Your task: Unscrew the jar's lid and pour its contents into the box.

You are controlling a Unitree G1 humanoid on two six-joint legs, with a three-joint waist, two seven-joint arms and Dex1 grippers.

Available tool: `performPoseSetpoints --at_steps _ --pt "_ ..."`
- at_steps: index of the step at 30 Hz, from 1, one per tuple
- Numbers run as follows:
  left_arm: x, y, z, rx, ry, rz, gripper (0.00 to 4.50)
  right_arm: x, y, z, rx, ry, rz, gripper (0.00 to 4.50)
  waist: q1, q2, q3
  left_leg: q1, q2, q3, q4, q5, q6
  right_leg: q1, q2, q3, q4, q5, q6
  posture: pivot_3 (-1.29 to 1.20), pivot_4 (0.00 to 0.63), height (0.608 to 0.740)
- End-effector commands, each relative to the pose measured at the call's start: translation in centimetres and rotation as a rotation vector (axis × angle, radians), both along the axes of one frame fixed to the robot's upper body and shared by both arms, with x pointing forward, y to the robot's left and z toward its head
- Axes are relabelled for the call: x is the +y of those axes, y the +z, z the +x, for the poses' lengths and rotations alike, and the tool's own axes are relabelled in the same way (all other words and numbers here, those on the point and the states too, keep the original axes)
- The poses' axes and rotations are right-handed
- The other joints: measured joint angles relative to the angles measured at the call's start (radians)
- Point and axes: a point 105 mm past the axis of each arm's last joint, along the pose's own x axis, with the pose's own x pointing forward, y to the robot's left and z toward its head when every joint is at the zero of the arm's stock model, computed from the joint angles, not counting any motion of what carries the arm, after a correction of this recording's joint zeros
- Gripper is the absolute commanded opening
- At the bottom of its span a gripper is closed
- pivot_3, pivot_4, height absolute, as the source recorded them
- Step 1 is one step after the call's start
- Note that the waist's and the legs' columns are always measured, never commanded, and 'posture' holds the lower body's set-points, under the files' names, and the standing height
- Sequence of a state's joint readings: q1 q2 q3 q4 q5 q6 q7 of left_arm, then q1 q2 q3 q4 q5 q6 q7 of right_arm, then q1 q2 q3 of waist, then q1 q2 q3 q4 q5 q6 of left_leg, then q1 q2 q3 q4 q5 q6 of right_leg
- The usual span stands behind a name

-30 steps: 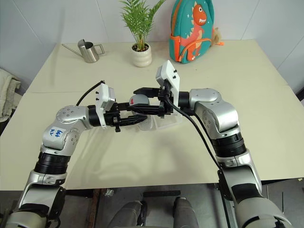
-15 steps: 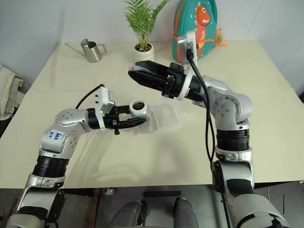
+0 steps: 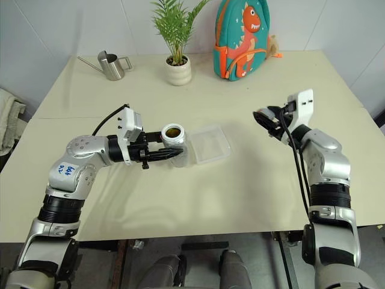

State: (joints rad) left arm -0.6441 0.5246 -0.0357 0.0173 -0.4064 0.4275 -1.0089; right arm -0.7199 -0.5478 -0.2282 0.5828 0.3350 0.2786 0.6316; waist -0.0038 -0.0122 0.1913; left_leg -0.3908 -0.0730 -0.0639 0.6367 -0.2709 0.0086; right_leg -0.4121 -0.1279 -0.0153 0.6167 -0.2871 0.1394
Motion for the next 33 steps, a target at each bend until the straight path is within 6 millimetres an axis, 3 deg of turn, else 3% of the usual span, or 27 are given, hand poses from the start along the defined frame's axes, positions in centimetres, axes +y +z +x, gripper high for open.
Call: performPoseSetpoints --at_steps 1,5,7,12,16,20,26,30,33 --pt "-0.2 1.5 -0.1 -0.042 -0.027 -0.024 1.93 -1.8 -1.5 -0.2 -0.009 -0.098 -0.022 2.55 0.000 0.000 0.000 0.000 0.000 0.000 0.000 0.000 0.000 0.000 0.000 0.000 0.000 0.000 0.000 0.00 0.150 0.740" --pt "-0.4 1.7 0.0 -0.048 -0.032 -0.024 1.93 -2.1 -2.7 -0.6 -0.027 -0.126 -0.014 2.55 -0.004 0.000 0.000 0.000 0.000 0.001 0.000 0.000 0.000 0.000 0.000 0.001 -0.001 0.000 0.000 0.00 0.150 0.740" --pt "-0.5 1.9 0.0 -0.051 -0.036 -0.026 1.93 -2.3 -2.4 -0.8 -0.054 -0.129 0.018 3.26 -0.006 0.000 0.000 0.000 0.000 0.001 0.000 0.000 0.000 0.000 0.000 0.001 0.000 0.000 0.000 0.00 0.150 0.740" --pt "-1.1 3.2 0.5 -0.071 -0.035 -0.084 1.93 -1.5 0.1 -2.1 -0.120 -0.016 0.033 4.48 0.000 0.000 0.000 0.000 0.000 0.001 0.000 0.000 0.000 0.000 0.000 0.001 0.000 0.000 0.000 0.00 0.150 0.740" --pt "-1.4 4.6 2.3 -0.076 0.019 -0.133 1.93 0.3 2.3 -3.9 -0.140 0.136 0.007 4.48 0.006 0.000 0.000 -0.001 0.000 0.000 0.002 0.000 0.000 0.001 0.000 0.000 0.000 0.001 0.001 0.00 0.150 0.740" --pt "-1.8 6.5 5.4 -0.144 0.091 -0.105 1.93 4.4 3.7 -9.2 -0.043 0.507 -0.121 4.48 0.017 0.000 0.000 -0.002 0.000 -0.001 0.006 -0.001 0.001 0.001 0.000 -0.001 0.000 0.001 0.002 0.00 0.150 0.740" --pt "-3.1 8.3 8.1 -0.360 0.162 0.016 1.93 5.8 4.3 -11.7 -0.030 0.555 -0.220 4.48 0.025 -0.002 0.001 -0.003 0.000 0.000 0.010 -0.003 0.003 0.003 0.001 0.000 -0.007 0.002 0.004 0.00 0.150 0.740" --pt "-5.2 8.1 9.0 -0.690 0.230 0.186 1.93 5.6 4.0 -11.7 -0.045 0.483 -0.225 4.48 0.032 -0.003 0.001 -0.004 -0.001 0.001 0.010 -0.003 0.003 0.002 0.000 0.000 -0.006 0.003 0.005 0.00 0.150 0.740" --pt "-6.8 6.7 9.8 -0.972 0.299 0.376 1.93 5.8 3.3 -12.0 -0.041 0.454 -0.222 4.48 0.041 -0.003 0.001 -0.006 -0.001 0.001 0.010 -0.004 0.003 0.002 0.000 0.000 -0.007 0.004 0.006 0.00 0.150 0.740"
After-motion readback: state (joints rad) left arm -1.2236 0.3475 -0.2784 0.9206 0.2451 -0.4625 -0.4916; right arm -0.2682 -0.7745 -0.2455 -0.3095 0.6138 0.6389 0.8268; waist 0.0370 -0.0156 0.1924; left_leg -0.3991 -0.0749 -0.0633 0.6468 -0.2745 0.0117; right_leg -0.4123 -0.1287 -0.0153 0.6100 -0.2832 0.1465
